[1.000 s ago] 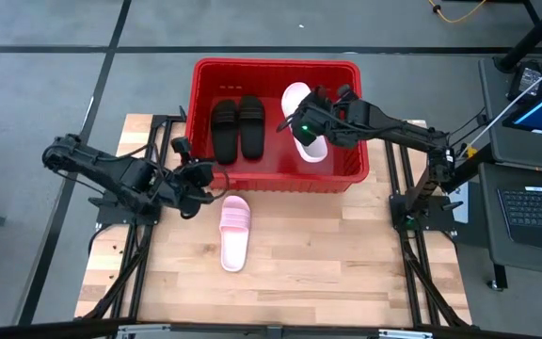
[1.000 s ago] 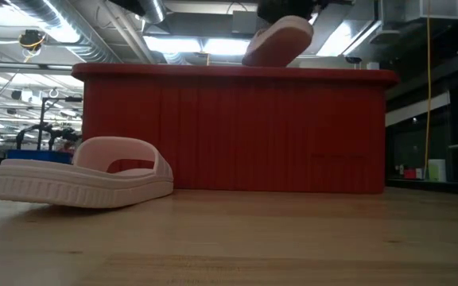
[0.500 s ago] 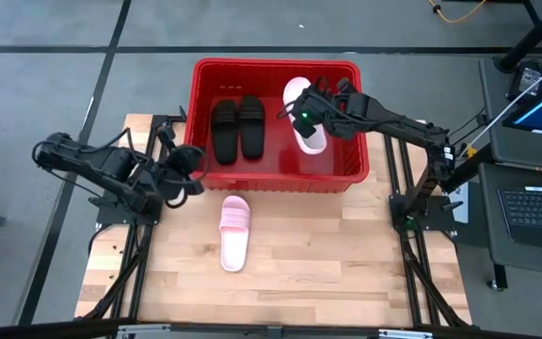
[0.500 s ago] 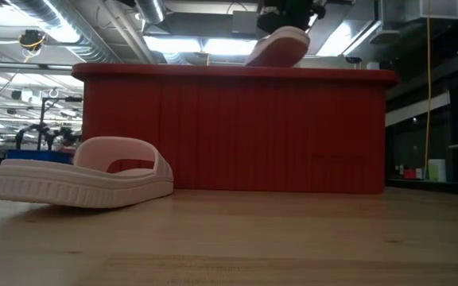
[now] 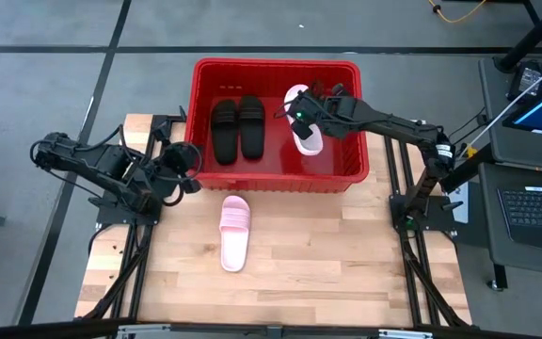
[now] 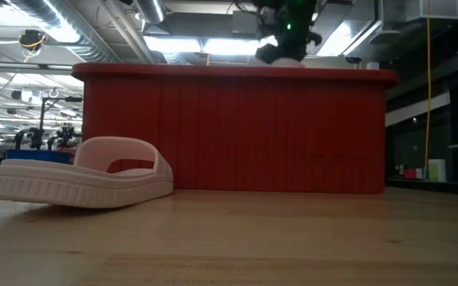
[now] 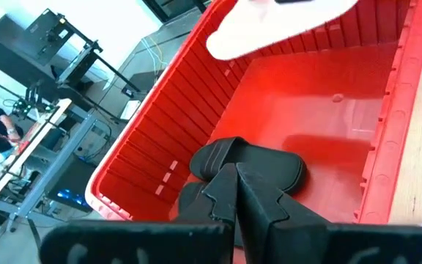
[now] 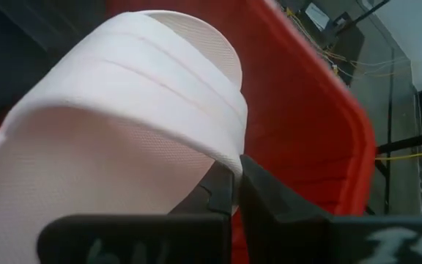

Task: Pick and place slides into bin
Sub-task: Put the bottom pink slipper into the red bin

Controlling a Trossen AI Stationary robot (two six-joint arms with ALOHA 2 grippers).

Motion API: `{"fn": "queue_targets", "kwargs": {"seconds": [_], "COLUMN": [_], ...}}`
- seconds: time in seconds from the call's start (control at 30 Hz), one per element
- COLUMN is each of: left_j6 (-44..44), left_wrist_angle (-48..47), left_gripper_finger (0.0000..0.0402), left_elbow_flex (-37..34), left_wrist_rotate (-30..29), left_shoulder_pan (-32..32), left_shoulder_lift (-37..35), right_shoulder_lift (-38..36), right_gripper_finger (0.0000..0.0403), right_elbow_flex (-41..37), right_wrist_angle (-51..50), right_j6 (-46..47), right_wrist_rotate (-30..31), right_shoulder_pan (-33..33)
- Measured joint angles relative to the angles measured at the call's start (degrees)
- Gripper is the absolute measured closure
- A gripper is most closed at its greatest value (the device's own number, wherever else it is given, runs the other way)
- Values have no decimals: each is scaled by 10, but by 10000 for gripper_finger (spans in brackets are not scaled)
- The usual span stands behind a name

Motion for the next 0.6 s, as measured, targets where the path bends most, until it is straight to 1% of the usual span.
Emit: {"fn": "queue_targets", "kwargs": {"seconds": [0.13, 0.23, 0.6], "left_j6": [0, 0, 0], "left_wrist_angle": [0, 0, -1], "left_gripper_finger": [399, 400, 400], "left_elbow_flex": [0, 0, 0], "left_wrist_rotate": [0, 0, 4], "left_shoulder_pan": [0, 0, 0], "left_shoulder_lift": [0, 0, 0], "right_shoulder_lift": [1, 1, 1], "right_gripper_finger": [391, 391, 391], "right_elbow_flex": [-52, -71, -90], "right_wrist_angle": [52, 75, 102], "right_j6": [-5, -5, -5], "right_wrist_rotate": [0, 1, 1], "right_shoulder_pan": [-7, -13, -19]}}
